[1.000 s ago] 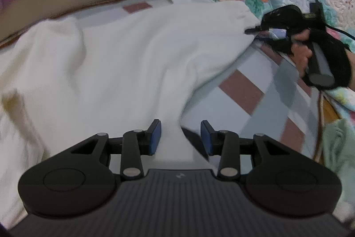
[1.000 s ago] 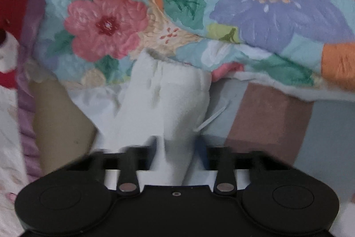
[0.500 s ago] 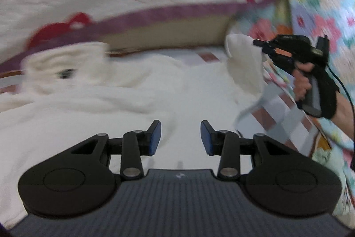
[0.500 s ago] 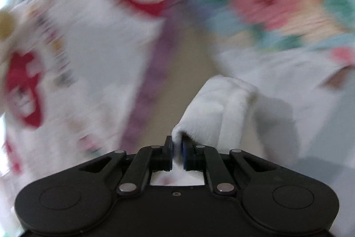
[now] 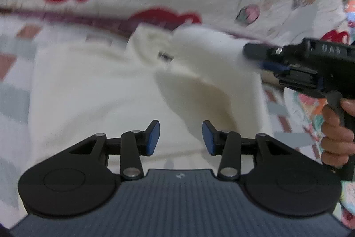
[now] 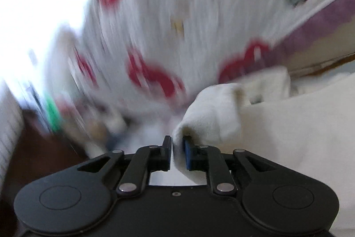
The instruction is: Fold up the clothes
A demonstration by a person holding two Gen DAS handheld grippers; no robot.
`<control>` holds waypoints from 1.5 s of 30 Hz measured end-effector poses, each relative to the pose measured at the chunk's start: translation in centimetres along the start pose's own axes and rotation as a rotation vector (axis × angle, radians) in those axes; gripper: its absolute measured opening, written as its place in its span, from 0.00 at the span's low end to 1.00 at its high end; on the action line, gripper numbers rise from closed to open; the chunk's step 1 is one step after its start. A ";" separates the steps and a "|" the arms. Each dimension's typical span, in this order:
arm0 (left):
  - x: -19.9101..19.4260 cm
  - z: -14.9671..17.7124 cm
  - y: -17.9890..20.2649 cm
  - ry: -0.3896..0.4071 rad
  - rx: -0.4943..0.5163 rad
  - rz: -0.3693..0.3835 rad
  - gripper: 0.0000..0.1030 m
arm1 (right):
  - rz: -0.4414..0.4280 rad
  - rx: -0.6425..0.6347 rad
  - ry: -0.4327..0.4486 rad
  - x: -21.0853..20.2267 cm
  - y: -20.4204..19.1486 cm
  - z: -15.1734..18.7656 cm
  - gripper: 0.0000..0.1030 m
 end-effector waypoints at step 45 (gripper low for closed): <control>0.8 -2.4 -3.2 0.101 0.077 -0.123 0.34 | 0.681 -0.121 0.112 -10.0 19.4 8.3 0.44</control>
Point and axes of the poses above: each gripper's, at about its wrist camera, not at the fingertips, and x roughly the way its jaws point, y to its right, z to its underside, the point moved 6 cm from there along x, roughly the way its jaws point, and after that the axes turned 9 degrees about x, right-handed, at the moved point
